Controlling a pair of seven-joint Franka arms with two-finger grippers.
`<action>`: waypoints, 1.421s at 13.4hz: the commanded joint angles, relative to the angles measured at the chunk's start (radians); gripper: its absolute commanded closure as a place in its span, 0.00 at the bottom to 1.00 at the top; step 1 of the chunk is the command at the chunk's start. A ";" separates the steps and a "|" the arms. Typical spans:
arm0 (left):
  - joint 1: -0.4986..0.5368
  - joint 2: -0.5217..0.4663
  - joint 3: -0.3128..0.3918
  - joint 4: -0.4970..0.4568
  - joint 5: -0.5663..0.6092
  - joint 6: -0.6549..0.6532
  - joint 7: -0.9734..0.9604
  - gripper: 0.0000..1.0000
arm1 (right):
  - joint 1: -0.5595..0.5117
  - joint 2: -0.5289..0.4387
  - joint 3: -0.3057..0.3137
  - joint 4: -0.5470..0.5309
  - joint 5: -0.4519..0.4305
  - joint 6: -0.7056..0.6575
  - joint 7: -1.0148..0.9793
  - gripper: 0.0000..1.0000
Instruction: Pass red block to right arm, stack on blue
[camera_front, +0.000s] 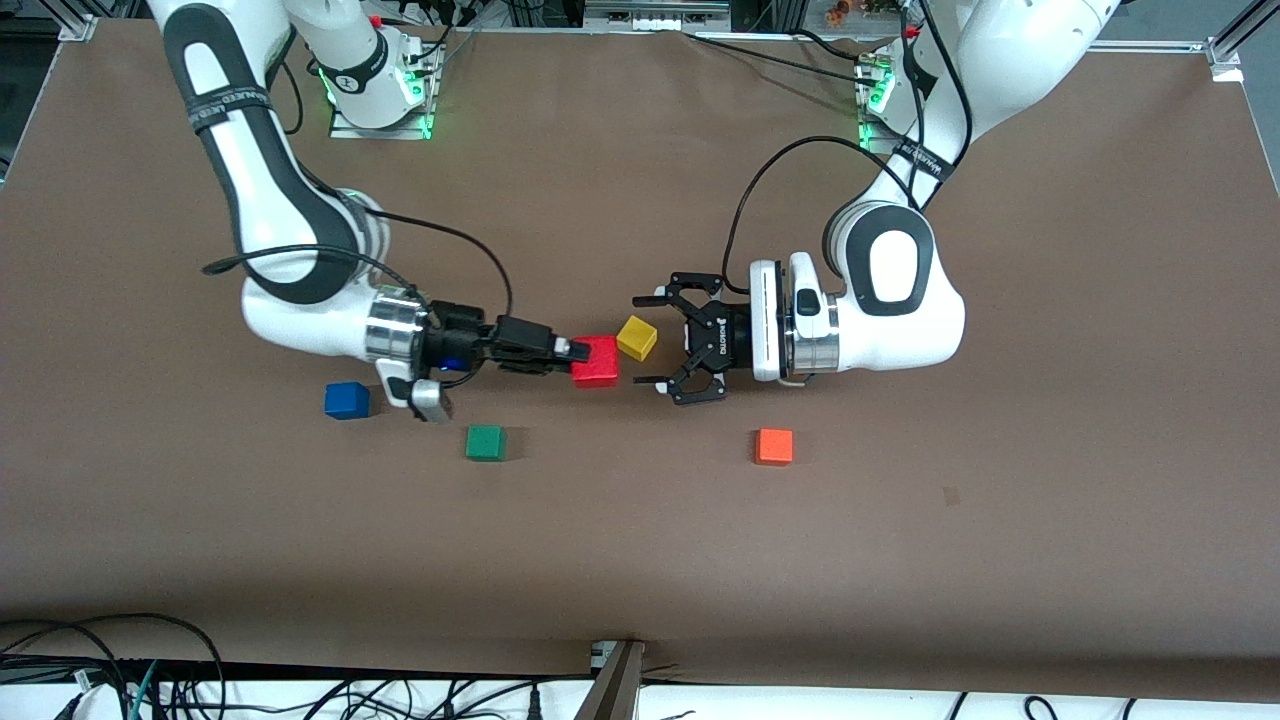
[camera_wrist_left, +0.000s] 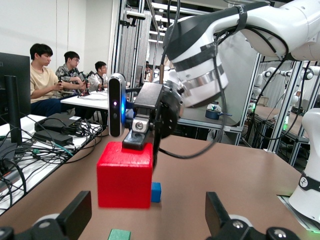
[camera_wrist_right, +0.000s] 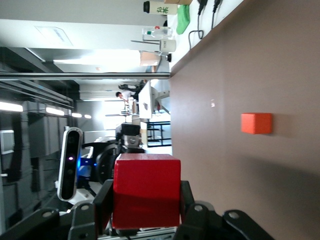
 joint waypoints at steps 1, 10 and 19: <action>0.050 -0.043 0.004 -0.003 0.146 -0.010 -0.119 0.00 | -0.003 -0.008 -0.089 0.020 -0.127 -0.101 0.021 1.00; 0.153 -0.077 0.023 0.073 0.636 -0.244 -0.743 0.00 | -0.001 -0.072 -0.324 0.022 -0.812 -0.186 0.026 1.00; 0.153 -0.077 0.024 0.205 0.984 -0.448 -1.329 0.00 | 0.035 -0.146 -0.358 -0.003 -1.363 -0.179 0.281 1.00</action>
